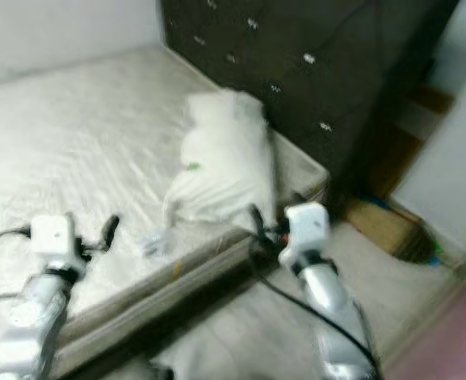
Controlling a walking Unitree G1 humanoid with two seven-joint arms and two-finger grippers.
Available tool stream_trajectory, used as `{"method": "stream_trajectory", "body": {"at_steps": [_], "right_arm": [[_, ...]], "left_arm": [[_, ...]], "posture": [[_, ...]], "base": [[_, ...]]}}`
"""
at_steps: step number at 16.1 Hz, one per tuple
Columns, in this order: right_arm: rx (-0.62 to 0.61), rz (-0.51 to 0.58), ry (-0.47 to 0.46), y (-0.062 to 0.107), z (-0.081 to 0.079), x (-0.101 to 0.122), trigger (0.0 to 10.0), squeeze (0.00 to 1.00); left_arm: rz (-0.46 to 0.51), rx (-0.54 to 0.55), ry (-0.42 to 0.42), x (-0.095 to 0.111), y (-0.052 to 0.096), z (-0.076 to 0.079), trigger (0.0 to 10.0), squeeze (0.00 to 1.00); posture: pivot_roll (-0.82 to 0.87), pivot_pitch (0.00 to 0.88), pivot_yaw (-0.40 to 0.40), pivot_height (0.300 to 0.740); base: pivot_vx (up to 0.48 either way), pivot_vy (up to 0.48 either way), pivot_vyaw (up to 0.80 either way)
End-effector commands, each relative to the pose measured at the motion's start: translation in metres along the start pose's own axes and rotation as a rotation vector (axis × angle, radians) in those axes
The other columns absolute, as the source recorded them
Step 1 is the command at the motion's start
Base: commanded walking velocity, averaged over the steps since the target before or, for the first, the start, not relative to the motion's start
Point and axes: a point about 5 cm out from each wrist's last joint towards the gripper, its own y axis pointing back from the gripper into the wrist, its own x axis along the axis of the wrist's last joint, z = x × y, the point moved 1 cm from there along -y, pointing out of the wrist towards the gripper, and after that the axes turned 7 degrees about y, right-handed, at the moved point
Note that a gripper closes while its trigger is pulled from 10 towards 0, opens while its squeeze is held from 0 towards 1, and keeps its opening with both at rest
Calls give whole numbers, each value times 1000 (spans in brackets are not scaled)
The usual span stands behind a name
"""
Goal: Clean up the room
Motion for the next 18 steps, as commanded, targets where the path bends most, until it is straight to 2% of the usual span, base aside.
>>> {"method": "stream_trajectory", "body": {"at_steps": [1, 4, 7, 12, 18], "right_arm": [[-2, 2, -9, -1, 0, 1, 10000, 0], [5, 3, -18, -3, -1, 0, 10000, 0], [5, 5, -27, -5, 0, 1, 10000, 0], [14, 7, -18, -7, -1, 0, 10000, 0], [21, 12, -16, -8, -2, 1, 10000, 0]], "left_arm": [[-8, -10, 1, 0, 1, -1, 10000, 0], [-2, -21, 10, 1, 0, 2, 10000, 0], [7, -32, 30, 1, 0, 3, 10000, 0], [6, -32, 51, 1, 2, 3, 10000, 0], [2, -34, 56, 0, 2, 3, 10000, 0]], "posture": [[-24, 49, -37, 740], [-24, 49, -37, 740], [-16, 47, -41, 740], [-9, 44, -47, 740], [-13, 52, -47, 740]], "base": [[0, 0, 800], [0, 0, 713], [0, 0, 0], [266, 0, 0], [276, 0, 735]]}}
